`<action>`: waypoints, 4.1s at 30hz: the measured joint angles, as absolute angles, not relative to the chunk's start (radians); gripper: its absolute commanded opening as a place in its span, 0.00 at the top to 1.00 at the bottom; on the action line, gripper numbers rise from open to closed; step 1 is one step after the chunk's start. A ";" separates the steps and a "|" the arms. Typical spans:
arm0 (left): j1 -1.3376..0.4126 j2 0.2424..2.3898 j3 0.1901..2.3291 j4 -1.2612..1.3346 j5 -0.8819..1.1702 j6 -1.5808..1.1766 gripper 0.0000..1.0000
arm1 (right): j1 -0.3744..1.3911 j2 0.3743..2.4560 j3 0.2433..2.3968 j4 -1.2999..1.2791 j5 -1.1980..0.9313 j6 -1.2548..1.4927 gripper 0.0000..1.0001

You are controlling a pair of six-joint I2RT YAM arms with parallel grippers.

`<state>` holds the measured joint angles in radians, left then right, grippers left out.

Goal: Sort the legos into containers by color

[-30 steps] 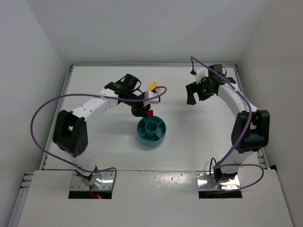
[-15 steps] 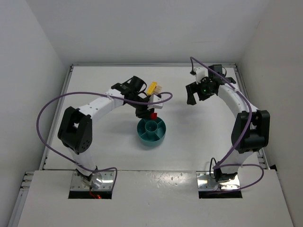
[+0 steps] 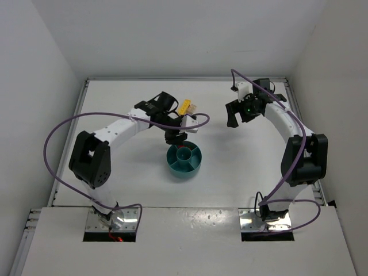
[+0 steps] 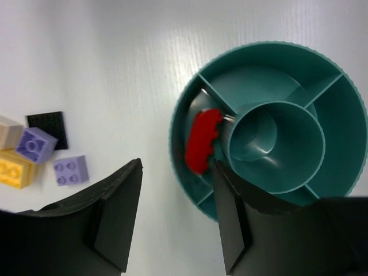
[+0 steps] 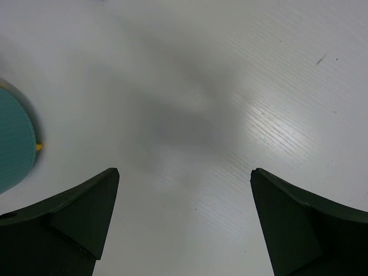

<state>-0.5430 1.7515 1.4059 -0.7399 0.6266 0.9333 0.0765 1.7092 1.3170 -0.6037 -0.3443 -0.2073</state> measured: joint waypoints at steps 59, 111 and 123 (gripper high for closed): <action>-0.444 2.408 2.017 -0.414 0.056 0.169 0.49 | 0.114 1.851 1.424 -0.559 -0.283 -0.157 0.04; -0.207 1.751 1.295 -0.348 0.369 0.186 0.32 | 0.389 2.551 2.163 -0.347 -0.344 -0.034 0.19; -0.197 1.715 1.286 -0.349 0.371 0.166 0.32 | 0.397 2.611 2.199 -0.313 -0.302 -0.058 0.27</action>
